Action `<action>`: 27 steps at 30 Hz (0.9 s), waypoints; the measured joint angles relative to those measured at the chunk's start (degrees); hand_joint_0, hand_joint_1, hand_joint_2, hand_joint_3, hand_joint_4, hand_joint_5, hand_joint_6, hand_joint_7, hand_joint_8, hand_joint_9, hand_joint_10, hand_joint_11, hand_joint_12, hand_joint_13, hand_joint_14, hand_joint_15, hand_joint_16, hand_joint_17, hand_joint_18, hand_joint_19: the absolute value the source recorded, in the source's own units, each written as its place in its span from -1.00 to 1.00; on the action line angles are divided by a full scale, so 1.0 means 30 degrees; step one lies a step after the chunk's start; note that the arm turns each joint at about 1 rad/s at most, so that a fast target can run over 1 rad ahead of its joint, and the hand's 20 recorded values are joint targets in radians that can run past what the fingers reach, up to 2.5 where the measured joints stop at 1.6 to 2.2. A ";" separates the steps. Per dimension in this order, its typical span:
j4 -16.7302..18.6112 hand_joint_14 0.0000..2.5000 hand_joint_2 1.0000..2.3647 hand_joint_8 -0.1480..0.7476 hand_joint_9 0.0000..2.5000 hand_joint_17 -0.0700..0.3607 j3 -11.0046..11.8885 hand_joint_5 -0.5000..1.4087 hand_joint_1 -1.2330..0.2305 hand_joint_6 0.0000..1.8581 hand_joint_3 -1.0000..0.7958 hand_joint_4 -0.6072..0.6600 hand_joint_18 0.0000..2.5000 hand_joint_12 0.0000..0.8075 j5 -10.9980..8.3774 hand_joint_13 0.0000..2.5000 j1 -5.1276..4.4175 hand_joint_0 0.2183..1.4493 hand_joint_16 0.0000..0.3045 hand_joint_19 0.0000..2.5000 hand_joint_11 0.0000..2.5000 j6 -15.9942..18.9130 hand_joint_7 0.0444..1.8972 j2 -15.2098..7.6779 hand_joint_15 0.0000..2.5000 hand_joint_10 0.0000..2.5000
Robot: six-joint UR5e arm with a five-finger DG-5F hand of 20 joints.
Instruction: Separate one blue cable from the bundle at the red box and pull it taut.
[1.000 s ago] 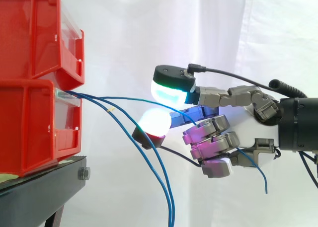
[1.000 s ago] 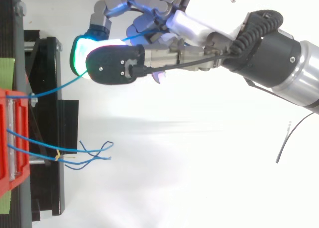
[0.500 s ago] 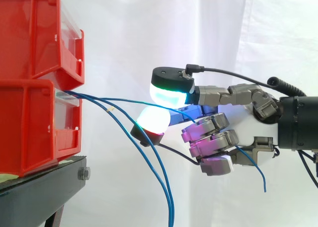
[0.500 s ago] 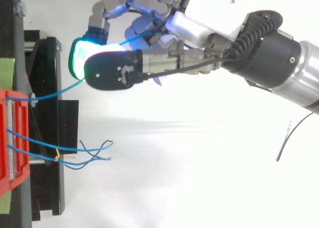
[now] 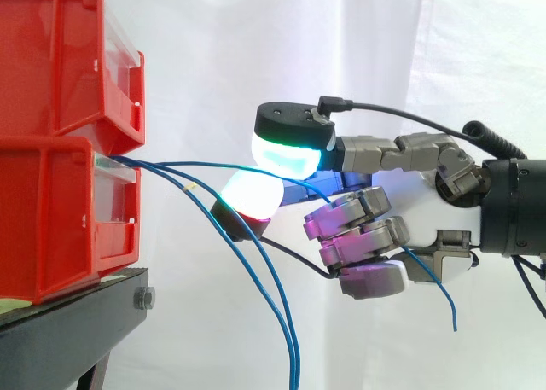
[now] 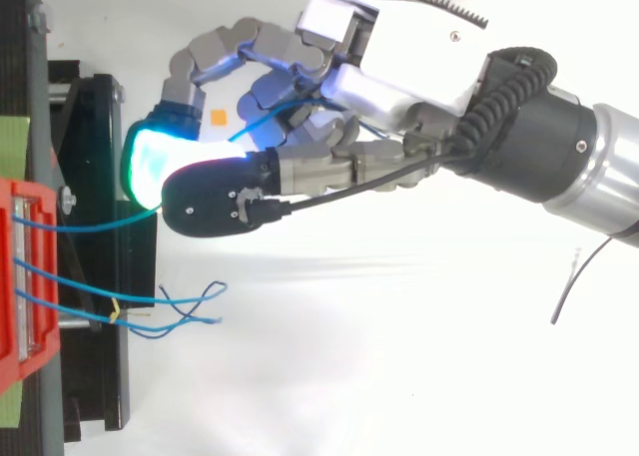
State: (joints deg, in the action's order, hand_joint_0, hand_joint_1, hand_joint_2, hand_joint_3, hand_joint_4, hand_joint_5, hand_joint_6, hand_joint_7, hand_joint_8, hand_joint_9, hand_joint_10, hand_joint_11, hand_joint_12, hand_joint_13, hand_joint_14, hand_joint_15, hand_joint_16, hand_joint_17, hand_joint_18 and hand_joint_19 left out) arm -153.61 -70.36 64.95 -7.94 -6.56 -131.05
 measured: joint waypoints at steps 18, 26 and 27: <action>-0.1050 1.00 -1.00 0.41 -0.26 -0.09 0.0122 -0.67 -0.06 -0.06 -0.44 0.20 0.34 0.34 0.0875 0.00 -0.0169 -0.52 -0.63 -0.29 1.00 0.1725 0.16 0.0003 0.39 1.00; -0.1137 1.00 -1.00 0.39 -0.26 -0.09 0.0129 -0.67 -0.22 -0.05 -0.44 0.19 0.38 0.33 0.0978 0.01 -0.0176 -0.52 -0.63 -0.25 1.00 0.1407 0.13 0.0001 0.38 1.00; -0.1135 1.00 -1.00 0.39 -0.26 -0.13 0.0129 -0.67 -0.26 -0.05 -0.44 0.19 0.37 0.34 0.0988 0.00 -0.0176 -0.49 -0.66 -0.21 1.00 0.1354 0.14 0.0000 0.40 1.00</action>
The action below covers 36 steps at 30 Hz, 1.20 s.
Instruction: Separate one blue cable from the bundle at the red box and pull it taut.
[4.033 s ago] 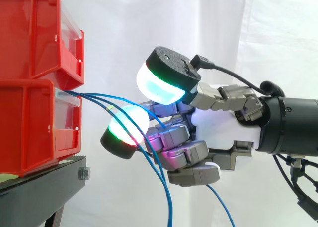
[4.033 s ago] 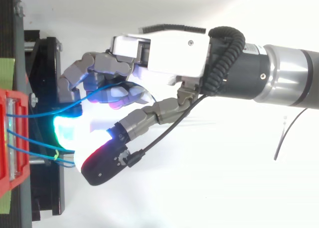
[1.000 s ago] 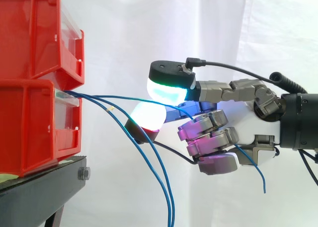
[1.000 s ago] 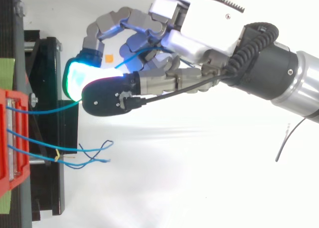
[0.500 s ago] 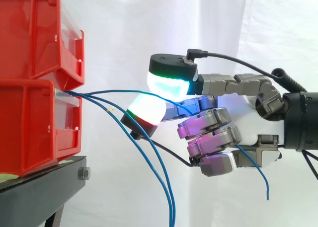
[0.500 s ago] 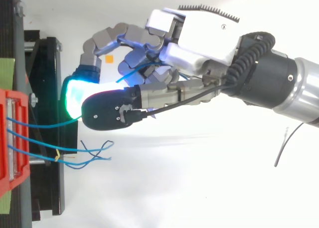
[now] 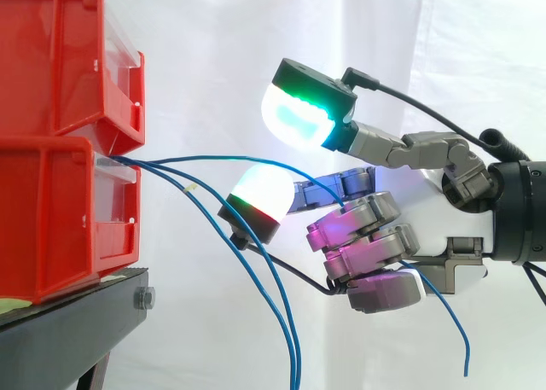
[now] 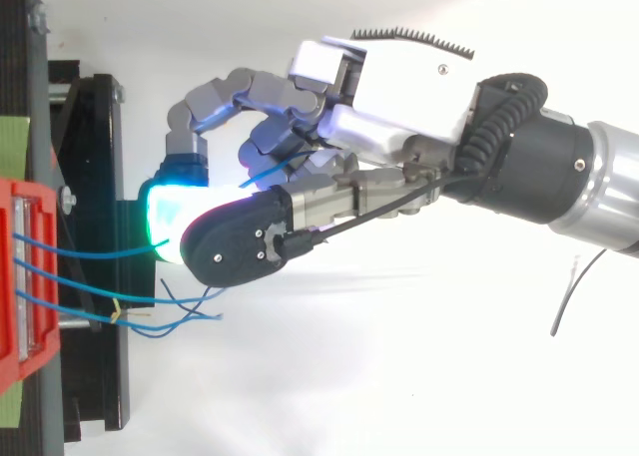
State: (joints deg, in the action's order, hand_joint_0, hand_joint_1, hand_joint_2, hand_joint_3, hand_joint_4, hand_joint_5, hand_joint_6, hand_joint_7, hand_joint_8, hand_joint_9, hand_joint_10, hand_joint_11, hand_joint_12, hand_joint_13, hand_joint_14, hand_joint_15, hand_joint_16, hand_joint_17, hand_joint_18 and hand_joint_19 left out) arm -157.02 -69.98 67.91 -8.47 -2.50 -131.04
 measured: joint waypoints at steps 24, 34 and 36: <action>0.0270 1.00 -0.99 0.28 -0.24 -0.16 -0.0011 -0.65 -0.22 -0.06 -0.38 0.13 0.40 0.27 0.0083 0.01 0.0009 -0.43 -0.68 -0.11 1.00 -0.0521 0.18 -0.0001 0.41 1.00; 0.0279 1.00 -0.98 0.19 -0.27 -0.18 -0.0006 -0.64 -0.15 -0.06 -0.25 0.15 0.40 0.27 0.0069 0.00 0.0004 -0.38 -0.69 -0.08 1.00 -0.0770 0.21 0.0000 0.37 1.00; 0.0279 1.00 -0.97 0.16 -0.28 -0.18 -0.0010 -0.64 -0.18 -0.06 -0.20 0.15 0.41 0.26 0.0069 0.00 -0.0005 -0.38 -0.69 -0.05 1.00 -0.0774 0.22 0.0000 0.40 1.00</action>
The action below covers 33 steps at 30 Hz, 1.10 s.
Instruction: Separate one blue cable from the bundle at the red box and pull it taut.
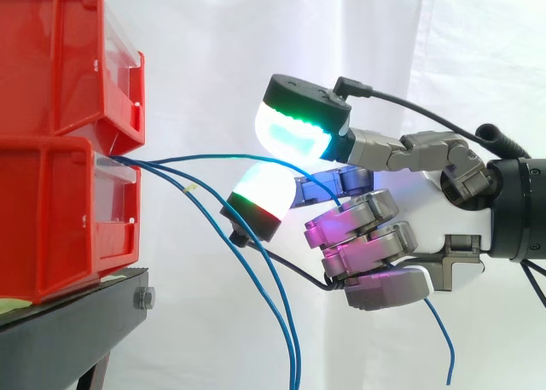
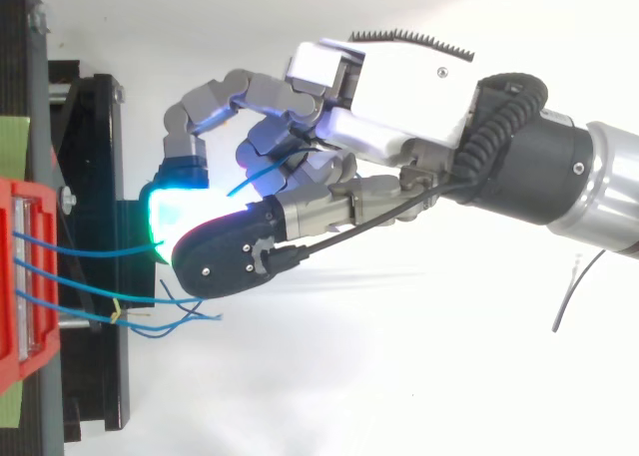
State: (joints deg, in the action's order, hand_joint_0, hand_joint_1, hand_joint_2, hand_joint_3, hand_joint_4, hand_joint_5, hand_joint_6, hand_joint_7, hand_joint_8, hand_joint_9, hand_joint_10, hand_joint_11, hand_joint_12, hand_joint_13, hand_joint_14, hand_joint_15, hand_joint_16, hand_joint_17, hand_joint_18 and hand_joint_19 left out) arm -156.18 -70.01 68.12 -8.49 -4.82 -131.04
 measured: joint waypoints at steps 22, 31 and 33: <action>0.0000 1.00 -0.98 0.15 -0.37 -0.18 0.0011 -0.63 0.00 -0.06 -0.30 0.18 0.36 0.22 0.0027 -0.06 0.0002 -0.38 -0.69 0.00 1.00 -0.0004 0.19 0.0000 0.38 1.00; 0.0011 1.00 -0.97 0.05 -0.38 -0.13 0.0008 -0.62 -0.23 -0.07 0.00 0.15 0.40 0.24 0.0028 -0.05 0.0006 -0.41 -0.66 -0.04 1.00 -0.0010 0.24 0.0000 0.36 1.00; 0.0019 1.00 -0.97 0.03 -0.40 -0.12 0.0008 -0.62 -0.29 -0.07 0.06 0.12 0.39 0.25 0.0029 -0.05 0.0006 -0.40 -0.65 -0.02 1.00 -0.0013 0.26 0.0000 0.37 1.00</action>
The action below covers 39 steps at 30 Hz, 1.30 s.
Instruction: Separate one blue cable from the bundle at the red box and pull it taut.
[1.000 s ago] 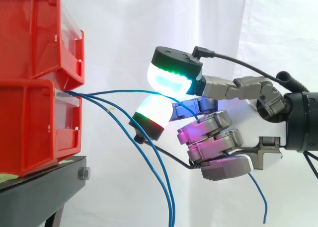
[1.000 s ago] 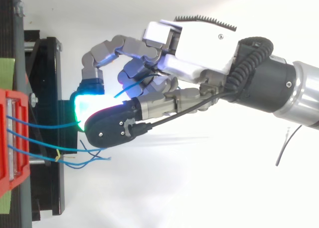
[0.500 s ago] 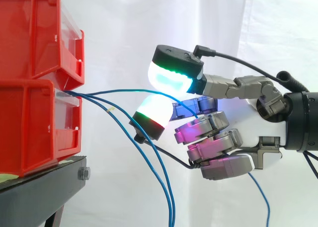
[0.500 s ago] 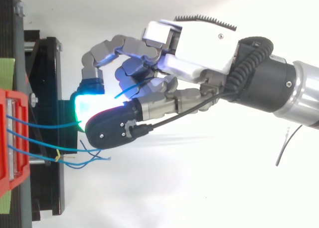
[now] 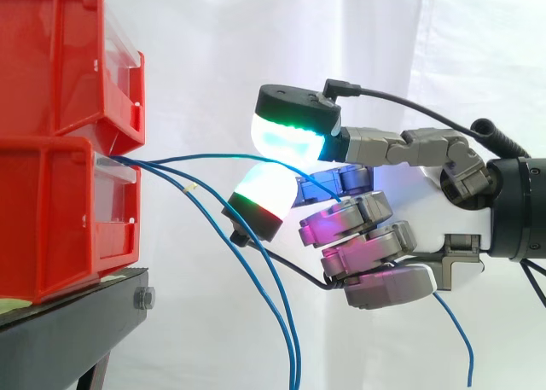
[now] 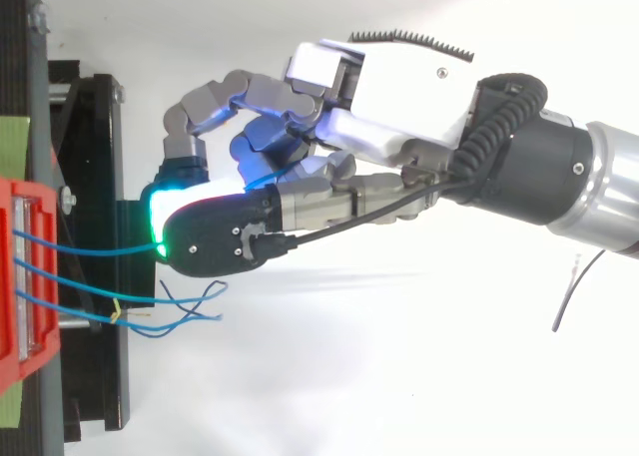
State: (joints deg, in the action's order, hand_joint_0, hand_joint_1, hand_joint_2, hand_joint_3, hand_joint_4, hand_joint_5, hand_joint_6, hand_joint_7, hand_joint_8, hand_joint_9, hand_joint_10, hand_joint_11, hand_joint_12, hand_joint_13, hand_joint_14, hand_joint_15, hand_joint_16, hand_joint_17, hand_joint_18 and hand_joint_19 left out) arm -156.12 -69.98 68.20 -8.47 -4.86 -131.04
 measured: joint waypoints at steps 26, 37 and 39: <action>0.0089 1.00 -1.00 0.12 -0.38 -0.19 0.0000 -0.61 -0.18 -0.07 -0.44 0.22 0.35 0.18 0.0081 -0.09 -0.0012 -0.47 -0.69 0.01 1.00 -0.0295 0.20 0.0001 0.36 1.00; 0.0098 1.00 -0.97 -0.03 -0.36 -0.20 0.0004 -0.59 -0.19 -0.06 -0.13 0.08 0.34 0.15 0.0063 -0.08 -0.0008 -0.40 -0.70 0.09 1.00 -0.0341 0.25 0.0000 0.39 1.00; 0.0098 1.00 -0.97 -0.06 -0.36 -0.19 0.0004 -0.59 -0.20 -0.06 -0.12 0.06 0.34 0.14 0.0065 -0.09 -0.0009 -0.40 -0.69 0.10 1.00 -0.0342 0.26 0.0000 0.41 1.00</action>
State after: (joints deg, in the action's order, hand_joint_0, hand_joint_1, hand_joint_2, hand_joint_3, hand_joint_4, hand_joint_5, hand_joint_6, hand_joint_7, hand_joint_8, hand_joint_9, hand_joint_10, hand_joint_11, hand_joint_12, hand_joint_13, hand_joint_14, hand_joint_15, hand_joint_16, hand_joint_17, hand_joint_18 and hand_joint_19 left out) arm -155.83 -69.97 68.40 -8.49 -5.89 -131.04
